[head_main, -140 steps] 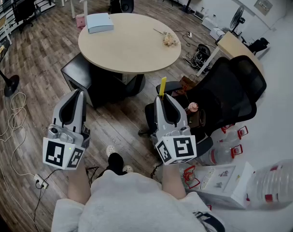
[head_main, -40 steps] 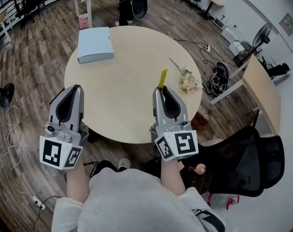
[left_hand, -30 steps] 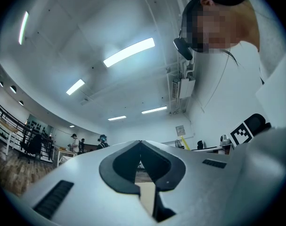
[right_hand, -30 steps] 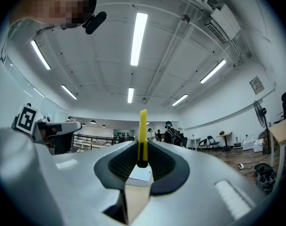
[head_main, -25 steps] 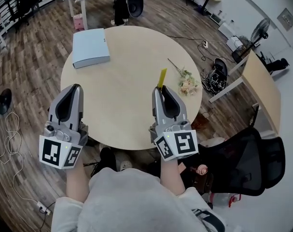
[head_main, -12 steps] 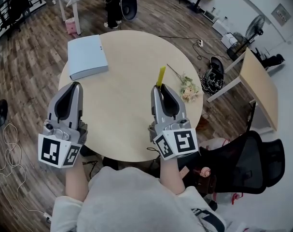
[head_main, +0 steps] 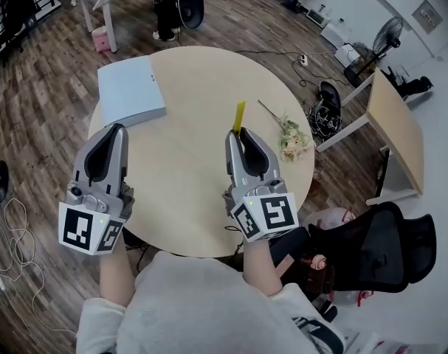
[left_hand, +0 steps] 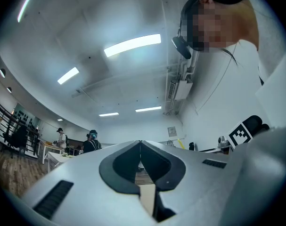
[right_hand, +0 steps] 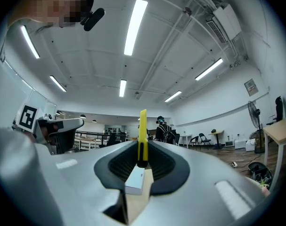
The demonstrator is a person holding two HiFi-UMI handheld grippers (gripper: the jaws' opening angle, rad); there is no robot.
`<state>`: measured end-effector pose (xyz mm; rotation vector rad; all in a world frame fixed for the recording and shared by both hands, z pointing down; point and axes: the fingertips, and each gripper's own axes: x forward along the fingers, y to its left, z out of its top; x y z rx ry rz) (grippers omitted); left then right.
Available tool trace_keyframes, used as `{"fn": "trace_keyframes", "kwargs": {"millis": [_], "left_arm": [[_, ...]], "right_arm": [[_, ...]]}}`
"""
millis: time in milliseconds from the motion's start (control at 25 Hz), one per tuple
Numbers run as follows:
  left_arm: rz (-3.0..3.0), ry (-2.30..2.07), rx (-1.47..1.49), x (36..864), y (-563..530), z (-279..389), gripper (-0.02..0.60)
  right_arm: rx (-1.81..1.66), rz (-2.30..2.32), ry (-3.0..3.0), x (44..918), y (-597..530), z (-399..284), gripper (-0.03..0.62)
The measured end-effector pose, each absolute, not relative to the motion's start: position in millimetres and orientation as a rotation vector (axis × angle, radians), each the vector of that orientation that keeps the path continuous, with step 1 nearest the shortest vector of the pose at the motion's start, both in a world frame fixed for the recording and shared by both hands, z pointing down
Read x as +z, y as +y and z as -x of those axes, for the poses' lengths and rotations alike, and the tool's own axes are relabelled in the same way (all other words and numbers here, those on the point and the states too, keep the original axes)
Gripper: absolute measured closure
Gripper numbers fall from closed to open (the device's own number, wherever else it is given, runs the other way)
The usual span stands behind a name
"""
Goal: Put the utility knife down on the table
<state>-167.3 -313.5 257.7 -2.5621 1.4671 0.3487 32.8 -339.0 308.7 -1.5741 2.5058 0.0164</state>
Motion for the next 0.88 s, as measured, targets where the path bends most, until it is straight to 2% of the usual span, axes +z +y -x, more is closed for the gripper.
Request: {"fn": "trace_keyframes", "kwargs": {"millis": [880], "left_arm": [[2.684,1.415,0.275,298,-371,179,0.572]], "right_arm": [[-0.415,1.764,2.630,447,-395,-12,0.520]]}}
